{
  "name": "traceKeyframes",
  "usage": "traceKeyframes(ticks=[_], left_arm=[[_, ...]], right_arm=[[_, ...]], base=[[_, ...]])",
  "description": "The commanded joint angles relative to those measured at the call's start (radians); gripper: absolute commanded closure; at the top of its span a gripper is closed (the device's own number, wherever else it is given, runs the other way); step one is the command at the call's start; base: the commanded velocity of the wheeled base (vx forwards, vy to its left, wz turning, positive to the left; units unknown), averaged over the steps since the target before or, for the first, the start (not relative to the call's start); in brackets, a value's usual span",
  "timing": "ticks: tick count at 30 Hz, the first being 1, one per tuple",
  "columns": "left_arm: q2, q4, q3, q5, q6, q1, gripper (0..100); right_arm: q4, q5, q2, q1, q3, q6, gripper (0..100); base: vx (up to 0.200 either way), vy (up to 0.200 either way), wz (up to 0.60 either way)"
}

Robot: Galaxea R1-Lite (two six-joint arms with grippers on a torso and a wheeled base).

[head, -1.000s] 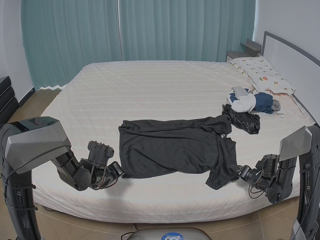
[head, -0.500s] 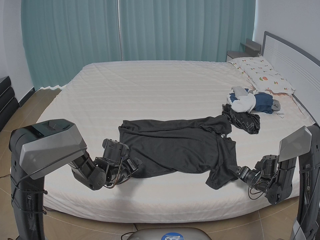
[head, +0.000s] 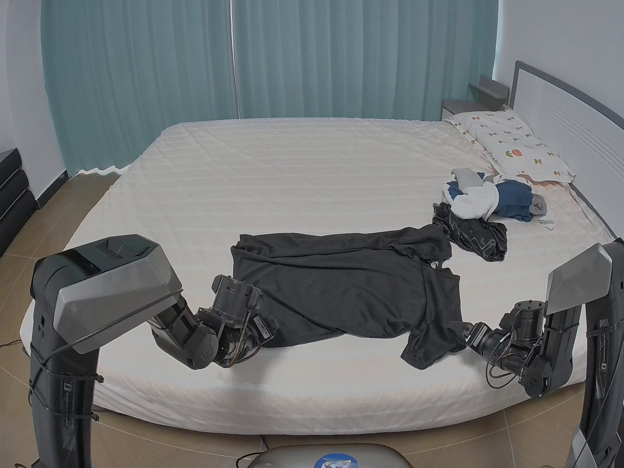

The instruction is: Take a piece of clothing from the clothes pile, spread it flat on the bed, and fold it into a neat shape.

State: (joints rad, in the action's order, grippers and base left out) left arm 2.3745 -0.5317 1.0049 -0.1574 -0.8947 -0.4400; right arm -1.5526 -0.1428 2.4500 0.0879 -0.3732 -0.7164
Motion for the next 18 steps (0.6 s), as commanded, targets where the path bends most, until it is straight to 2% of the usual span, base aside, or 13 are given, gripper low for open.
traceKeyframes(ticks=[1,9,10,15,18], left_arm=[[0.000,-0.007,-0.023,-0.017,0.000,0.000,0],[0.029,0.001,0.031,-0.025,0.031,0.000,0],[0.029,0.001,0.034,-0.025,0.031,0.000,100],[0.023,0.004,0.018,-0.027,0.022,0.014,100],[-0.012,0.002,-0.040,-0.028,0.014,0.032,100]], right_arm=[[-0.012,0.000,-0.006,-0.004,0.002,0.000,0],[-0.012,0.000,-0.005,0.003,0.007,0.000,0],[-0.012,0.000,-0.005,0.003,0.007,0.000,0],[-0.012,0.002,-0.009,0.003,0.005,0.002,0],[-0.012,0.002,-0.013,0.003,0.004,0.002,0]], base=[[0.000,0.000,0.00],[0.000,0.000,0.00],[0.000,0.000,0.00],[0.000,0.000,0.00],[0.000,0.000,0.00]])
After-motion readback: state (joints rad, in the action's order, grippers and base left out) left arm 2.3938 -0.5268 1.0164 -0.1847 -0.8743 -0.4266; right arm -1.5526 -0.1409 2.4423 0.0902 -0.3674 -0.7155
